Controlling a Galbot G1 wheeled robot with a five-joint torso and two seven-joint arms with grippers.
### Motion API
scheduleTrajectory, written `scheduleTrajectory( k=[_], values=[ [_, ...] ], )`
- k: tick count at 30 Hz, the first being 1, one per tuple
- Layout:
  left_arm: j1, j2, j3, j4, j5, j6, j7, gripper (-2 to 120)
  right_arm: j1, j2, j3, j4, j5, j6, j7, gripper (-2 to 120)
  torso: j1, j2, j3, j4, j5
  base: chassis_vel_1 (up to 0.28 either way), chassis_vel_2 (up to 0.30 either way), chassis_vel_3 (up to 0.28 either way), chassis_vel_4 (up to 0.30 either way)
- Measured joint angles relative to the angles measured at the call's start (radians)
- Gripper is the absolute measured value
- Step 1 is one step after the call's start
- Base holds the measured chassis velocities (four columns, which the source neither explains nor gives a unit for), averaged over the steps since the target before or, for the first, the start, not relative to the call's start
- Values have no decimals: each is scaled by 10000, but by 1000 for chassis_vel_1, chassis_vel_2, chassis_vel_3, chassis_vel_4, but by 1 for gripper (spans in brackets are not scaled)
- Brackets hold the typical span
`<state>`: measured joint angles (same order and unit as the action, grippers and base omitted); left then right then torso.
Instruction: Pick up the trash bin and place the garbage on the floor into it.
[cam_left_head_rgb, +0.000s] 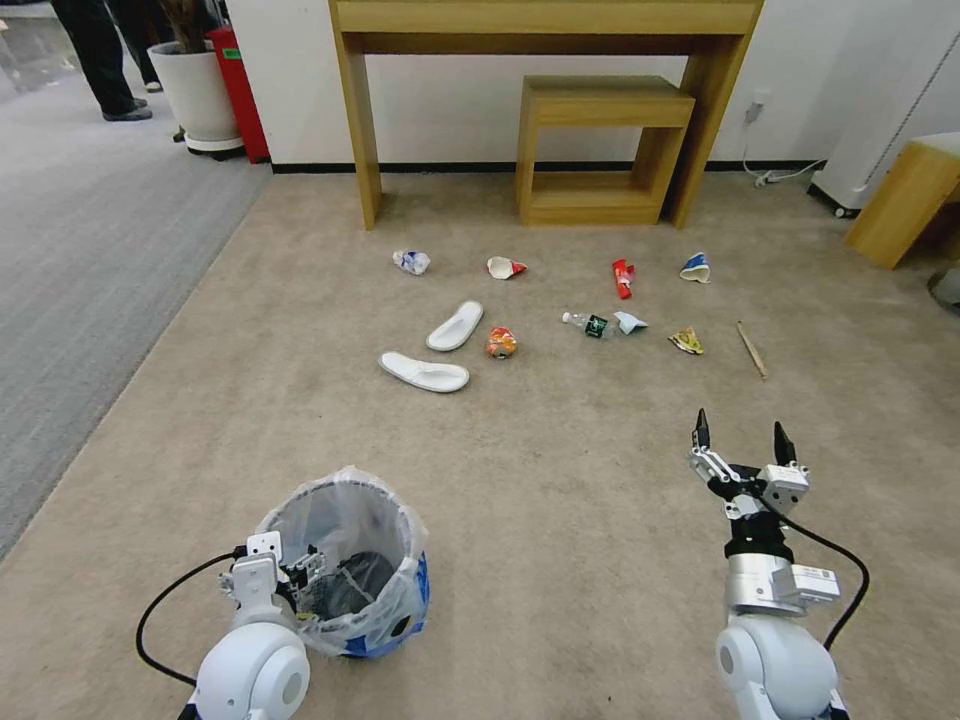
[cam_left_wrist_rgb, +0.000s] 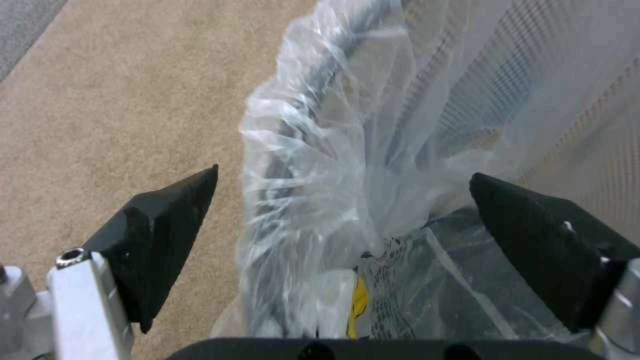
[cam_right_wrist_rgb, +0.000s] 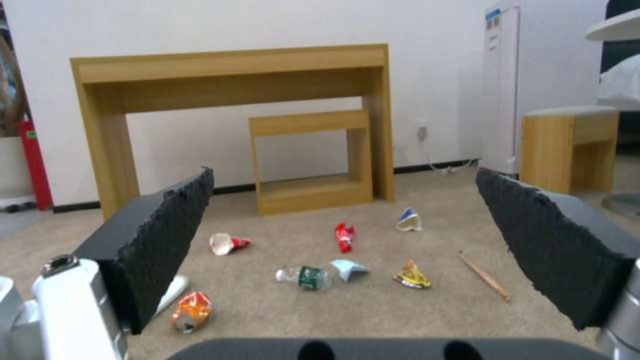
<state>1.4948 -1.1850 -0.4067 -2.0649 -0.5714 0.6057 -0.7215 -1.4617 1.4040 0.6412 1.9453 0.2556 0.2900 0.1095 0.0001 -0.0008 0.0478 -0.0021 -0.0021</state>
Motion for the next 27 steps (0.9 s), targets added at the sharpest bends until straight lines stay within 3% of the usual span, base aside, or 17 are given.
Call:
scheduleTrajectory(
  k=[11,27],
  values=[
    [205,161,-243,-424,-267,164,-132,97,27,-40,-133,145,90,-256,92,100,0,0,0,0,0,0,0,0,0],
    [61,189,-73,38,-470,204,-286,97,27,25,-112,118,70,-342,147,100,0,0,0,0,1,0,0,0,0]
  ],
)
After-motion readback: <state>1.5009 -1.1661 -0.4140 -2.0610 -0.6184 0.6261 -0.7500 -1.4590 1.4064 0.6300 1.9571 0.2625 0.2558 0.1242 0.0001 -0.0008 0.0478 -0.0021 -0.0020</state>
